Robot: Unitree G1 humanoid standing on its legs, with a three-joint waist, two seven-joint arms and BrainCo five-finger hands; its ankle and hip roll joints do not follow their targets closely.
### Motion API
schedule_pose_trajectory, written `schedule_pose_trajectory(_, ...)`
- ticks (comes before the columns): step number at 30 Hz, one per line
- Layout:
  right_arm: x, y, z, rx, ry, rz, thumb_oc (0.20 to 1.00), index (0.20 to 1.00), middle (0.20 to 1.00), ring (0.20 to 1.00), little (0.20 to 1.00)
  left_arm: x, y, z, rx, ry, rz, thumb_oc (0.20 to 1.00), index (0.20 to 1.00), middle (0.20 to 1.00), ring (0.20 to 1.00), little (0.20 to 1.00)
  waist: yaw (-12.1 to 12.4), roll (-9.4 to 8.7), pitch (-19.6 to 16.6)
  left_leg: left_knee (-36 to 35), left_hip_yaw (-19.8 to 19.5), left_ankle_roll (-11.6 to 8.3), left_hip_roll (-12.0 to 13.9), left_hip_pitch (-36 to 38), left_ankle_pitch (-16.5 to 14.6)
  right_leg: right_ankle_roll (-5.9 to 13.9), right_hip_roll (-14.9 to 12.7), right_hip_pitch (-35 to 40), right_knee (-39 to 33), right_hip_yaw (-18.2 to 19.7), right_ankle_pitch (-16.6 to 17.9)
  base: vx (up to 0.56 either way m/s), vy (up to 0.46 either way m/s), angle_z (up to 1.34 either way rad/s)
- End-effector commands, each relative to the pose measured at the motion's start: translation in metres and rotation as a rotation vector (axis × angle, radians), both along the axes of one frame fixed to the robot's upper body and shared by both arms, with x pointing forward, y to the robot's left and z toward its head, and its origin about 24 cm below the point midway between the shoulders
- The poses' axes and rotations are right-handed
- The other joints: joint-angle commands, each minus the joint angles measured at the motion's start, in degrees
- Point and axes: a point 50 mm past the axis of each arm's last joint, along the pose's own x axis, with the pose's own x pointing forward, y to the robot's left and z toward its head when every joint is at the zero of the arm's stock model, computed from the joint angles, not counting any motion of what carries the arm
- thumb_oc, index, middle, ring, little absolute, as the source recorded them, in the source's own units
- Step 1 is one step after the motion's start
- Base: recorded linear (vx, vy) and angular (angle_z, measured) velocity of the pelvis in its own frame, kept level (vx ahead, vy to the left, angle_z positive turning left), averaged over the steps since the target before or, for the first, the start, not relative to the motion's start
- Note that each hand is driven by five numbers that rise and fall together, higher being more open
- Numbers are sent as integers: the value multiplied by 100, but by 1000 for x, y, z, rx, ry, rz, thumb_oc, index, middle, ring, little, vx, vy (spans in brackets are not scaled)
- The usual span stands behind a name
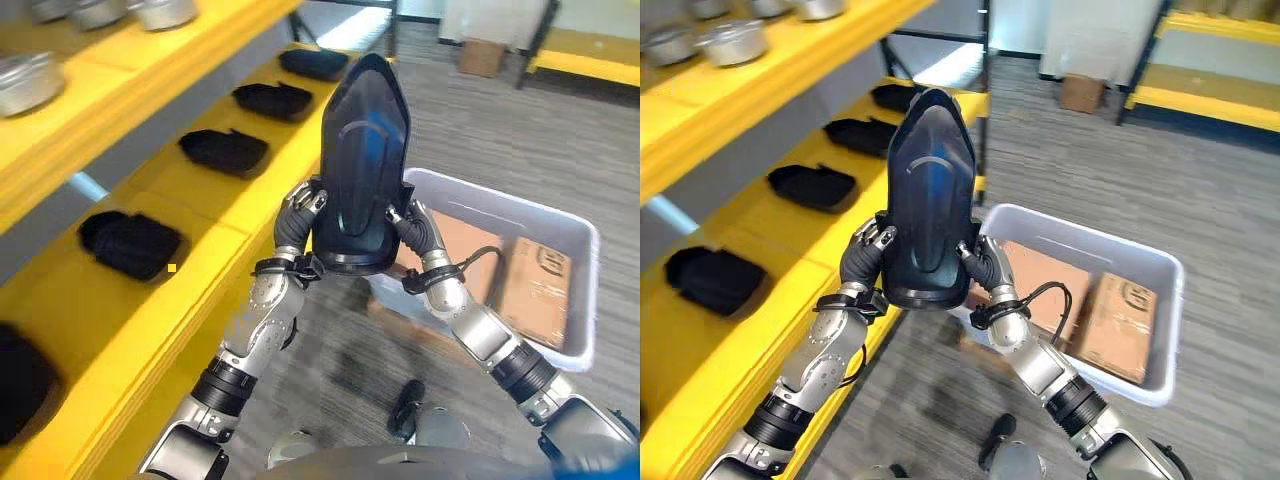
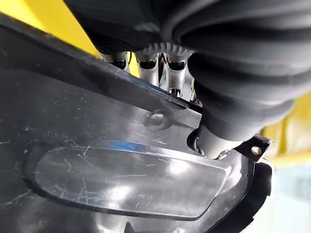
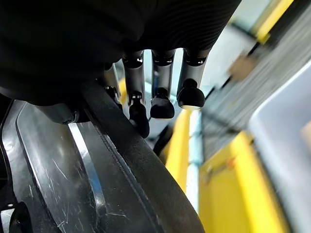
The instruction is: Move parts from the plastic box to the shelf.
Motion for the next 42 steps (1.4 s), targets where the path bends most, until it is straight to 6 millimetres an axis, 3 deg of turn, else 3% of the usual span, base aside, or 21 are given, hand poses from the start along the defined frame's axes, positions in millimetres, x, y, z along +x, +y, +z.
schedule_pose_trajectory(1,-2,28,25,104,-85,103,200,200,200,200,200,-10,-4,45,-41,-269,-119,200,200,200,200,200,62,-145,-155,-16,127,57,258,28,303,947,-14,958,-569,653,-326,-174,510,82)
schedule_pose_trajectory(4,-3,34,24,111,-87,107,200,200,200,200,200,-10,-3,46,-26,-269,-116,200,200,200,200,200,239,-68,-125,-316,8,171,-39,72,286,1188,-470,959,-624,502,127,-153,456,30)
schedule_pose_trajectory(5,-4,36,24,116,-82,90,200,200,200,200,200,-10,-6,45,-17,-266,-128,200,200,200,200,200,285,-31,-115,-481,-155,227,-225,49,337,1216,-521,954,-542,636,157,-115,389,25)
schedule_pose_trajectory(7,-4,36,23,120,-80,82,200,200,200,200,200,-10,-7,45,-18,-265,-136,200,200,200,200,200,290,-24,-116,-566,-249,248,-300,34,387,1226,-525,964,-513,734,152,-97,262,47)
schedule_pose_trajectory(10,-6,32,22,131,-85,66,200,200,200,200,200,-8,-13,46,-14,-266,-163,200,200,200,200,200,168,-8,-84,-818,-690,394,-492,-100,594,1137,-335,696,-315,1489,174,-100,256,47)
schedule_pose_trajectory(11,-7,30,20,135,-82,66,200,200,200,200,200,-7,-15,47,-9,-267,-165,200,200,200,200,200,83,-17,-69,-885,-822,407,-504,-110,640,1122,-165,639,-257,1777,65,-8,159,104)
schedule_pose_trajectory(12,-9,23,16,144,-84,57,200,200,200,200,200,-5,-16,48,-4,-270,-172,200,200,200,200,200,-25,-57,-73,-949,-923,387,-496,-158,698,1089,251,621,-373,2002,-95,8,142,117)
schedule_pose_trajectory(15,-11,15,10,145,-76,64,200,200,200,200,200,-6,-13,46,-3,-259,-159,200,200,200,200,200,-34,-155,-88,-954,-885,311,-505,-170,696,960,709,757,-620,1851,-217,62,73,74)
schedule_pose_trajectory(18,-12,12,5,132,-55,74,200,200,200,200,200,-12,-8,41,-12,-247,-154,200,200,200,200,200,93,-290,-80,-954,-742,149,-600,-236,729,783,1079,1065,-1279,1620,-116,113,34,3)
schedule_pose_trajectory(19,-13,10,3,129,-50,65,200,200,200,200,200,-15,-7,38,-16,-241,-165,200,200,200,200,200,115,-355,-39,-919,-750,103,-675,-304,741,721,1239,1240,-1701,1731,10,165,1,-8)
schedule_pose_trajectory(20,-13,5,1,122,-47,52,200,200,200,200,200,-18,-7,36,-18,-236,-180,200,200,200,200,200,83,-378,11,-848,-887,106,-766,-436,760,668,1331,1221,-1829,2125,52,156,-17,8)
schedule_pose_trajectory(22,-14,-2,-3,123,-40,30,200,200,200,200,200,-20,-5,32,-17,-226,-201,200,200,200,200,200,62,-382,39,-595,-941,154,-833,-633,669,604,1325,1277,-1829,2276,31,111,-44,47)
schedule_pose_trajectory(25,-15,-6,-4,138,-38,21,200,200,200,200,200,-21,-4,29,0,-217,-217,200,200,200,200,200,48,-380,27,-513,-829,215,-869,-568,559,597,1264,1309,-1829,2122,31,115,-69,59)
schedule_pose_trajectory(26,-15,-9,-6,160,-41,2,200,200,200,200,200,-21,-4,27,27,-209,-244,200,200,200,200,200,5,-352,-12,-349,-561,217,-862,-516,442,596,1194,1328,-1829,1975,37,144,-57,47)
schedule_pose_trajectory(30,-15,-10,-8,176,-39,-33,200,200,200,200,200,-21,-9,26,34,-192,-280,200,200,200,200,200,-224,-337,-3,114,153,152,-512,-361,170,592,1067,1426,-1829,1766,-43,131,13,55)
schedule_pose_trajectory(33,-16,-9,-12,175,-33,-25,200,200,200,200,200,-22,-8,25,36,-182,-273,200,200,200,200,200,-287,-323,-10,417,291,150,-316,-370,-15,554,1011,1435,-1809,1660,-76,24,37,52)
schedule_pose_trajectory(34,-16,-7,-13,170,-36,-4,200,200,200,200,200,-22,-6,25,51,-182,-261,200,200,200,200,200,-326,-310,-4,622,403,106,-65,-301,23,487,973,1411,-1768,1570,-124,-13,58,32)
schedule_pose_trajectory(37,-17,-6,-13,159,-39,17,200,200,200,200,200,-22,-4,24,52,-178,-237,200,200,200,200,200,-378,-289,-16,802,498,-29,252,-193,221,415,948,1367,-1667,1470,-216,-14,78,21)
schedule_pose_trajectory(42,-22,-6,-19,135,-12,56,200,200,200,200,200,-21,-2,19,49,-160,-215,200,200,200,200,200,-377,-262,-89,1013,267,-399,860,-14,900,269,897,1234,-1347,1364,-445,-38,169,-13)
